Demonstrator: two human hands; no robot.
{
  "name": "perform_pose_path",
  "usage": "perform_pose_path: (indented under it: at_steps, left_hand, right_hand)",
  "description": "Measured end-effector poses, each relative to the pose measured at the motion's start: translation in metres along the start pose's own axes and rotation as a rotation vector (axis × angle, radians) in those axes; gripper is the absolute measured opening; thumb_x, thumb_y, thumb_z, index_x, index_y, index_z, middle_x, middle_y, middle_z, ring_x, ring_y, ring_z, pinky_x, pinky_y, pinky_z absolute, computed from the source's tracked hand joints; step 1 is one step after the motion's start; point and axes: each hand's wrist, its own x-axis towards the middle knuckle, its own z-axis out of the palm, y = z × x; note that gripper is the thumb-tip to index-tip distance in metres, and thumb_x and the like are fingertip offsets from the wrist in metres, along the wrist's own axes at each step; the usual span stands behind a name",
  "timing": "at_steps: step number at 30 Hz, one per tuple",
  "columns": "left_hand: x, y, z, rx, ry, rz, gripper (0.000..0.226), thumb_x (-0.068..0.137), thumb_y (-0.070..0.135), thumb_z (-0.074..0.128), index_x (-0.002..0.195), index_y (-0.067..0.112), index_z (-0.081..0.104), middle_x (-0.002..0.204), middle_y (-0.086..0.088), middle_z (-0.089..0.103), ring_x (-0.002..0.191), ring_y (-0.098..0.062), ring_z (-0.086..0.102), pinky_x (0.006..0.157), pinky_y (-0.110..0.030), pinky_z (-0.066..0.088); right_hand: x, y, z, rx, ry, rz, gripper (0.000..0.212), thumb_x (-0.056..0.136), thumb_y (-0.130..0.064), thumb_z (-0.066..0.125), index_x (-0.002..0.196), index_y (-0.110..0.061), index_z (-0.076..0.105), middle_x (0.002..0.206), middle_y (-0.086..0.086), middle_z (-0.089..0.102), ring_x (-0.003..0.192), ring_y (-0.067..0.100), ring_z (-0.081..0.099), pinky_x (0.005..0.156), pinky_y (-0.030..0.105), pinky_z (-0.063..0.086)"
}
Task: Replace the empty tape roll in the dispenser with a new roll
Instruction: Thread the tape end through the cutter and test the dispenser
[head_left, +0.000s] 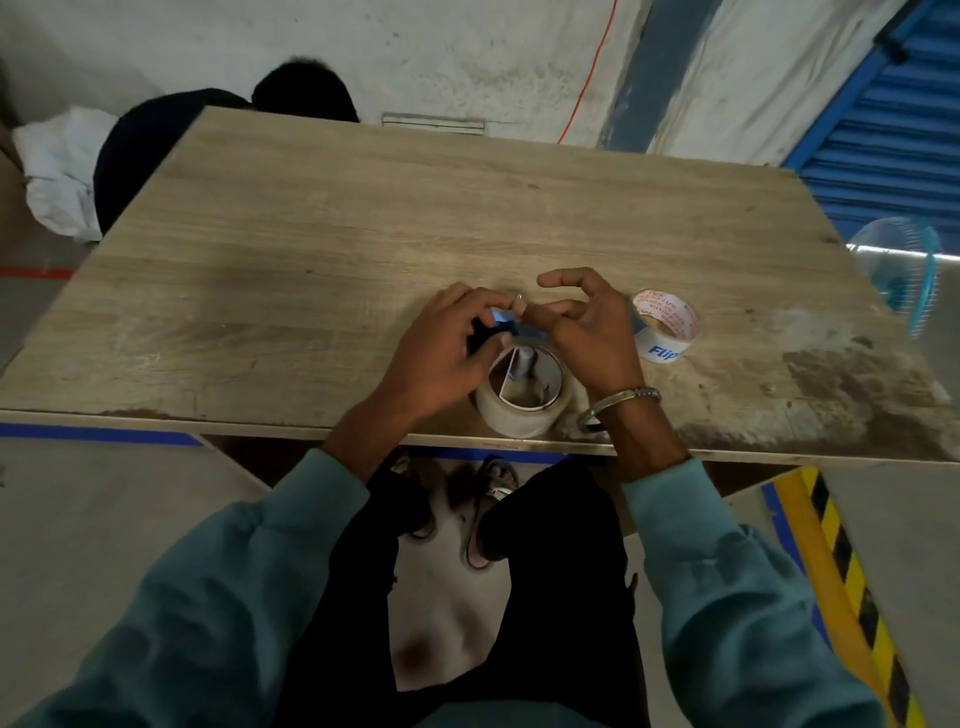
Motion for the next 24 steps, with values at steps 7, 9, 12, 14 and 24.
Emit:
perform_pose_path:
  at_steps: [7,9,12,14,24]
  left_hand:
    - [0.021,0.004,0.004,-0.082,-0.049,-0.017,0.021,0.086,0.035,0.079,0.107,0.034,0.073,0.09,0.0,0.062,0.081,-0.015,0.065,0.078,-0.048,0.057]
    - [0.026,0.003,0.001,-0.067,-0.062,-0.002,0.014,0.084,0.03,0.082,0.097,0.029,0.075,0.087,0.003,0.067,0.078,-0.008,0.064,0.072,-0.041,0.054]
    - [0.029,0.002,0.001,-0.047,-0.04,-0.01,0.011,0.084,0.03,0.084,0.087,0.025,0.074,0.084,0.009,0.069,0.073,0.0,0.062,0.065,-0.031,0.046]
    - [0.028,0.002,0.002,-0.085,-0.013,-0.052,0.014,0.084,0.035,0.085,0.086,0.024,0.075,0.083,0.011,0.073,0.076,-0.005,0.067,0.069,-0.035,0.054]
    - [0.029,0.003,0.003,-0.045,0.001,-0.107,0.022,0.095,0.04,0.074,0.089,0.02,0.068,0.077,0.004,0.077,0.07,-0.012,0.074,0.071,-0.044,0.061]
  right_hand:
    - [-0.007,-0.015,-0.015,0.07,-0.068,0.113,0.053,0.079,-0.011,0.089,0.124,-0.005,0.062,0.091,0.019,0.08,0.084,0.027,0.08,0.076,0.034,0.063]
    - [-0.011,-0.016,-0.02,0.068,-0.088,0.097,0.059,0.076,-0.009,0.091,0.126,-0.006,0.06,0.093,0.014,0.081,0.08,0.016,0.079,0.071,0.025,0.06]
    - [-0.026,-0.008,-0.028,-0.071,-0.023,0.074,0.064,0.068,-0.024,0.097,0.122,-0.015,0.064,0.108,0.005,0.076,0.093,0.013,0.076,0.08,0.027,0.06]
    - [-0.034,0.001,-0.031,-0.432,0.127,-0.057,0.067,0.064,-0.049,0.095,0.119,-0.025,0.065,0.117,-0.003,0.068,0.107,0.013,0.066,0.087,0.029,0.055]
    - [-0.027,0.001,-0.032,-0.773,-0.207,0.048,0.074,0.076,-0.03,0.087,0.139,-0.015,0.053,0.129,0.012,0.065,0.115,0.029,0.064,0.09,0.036,0.052]
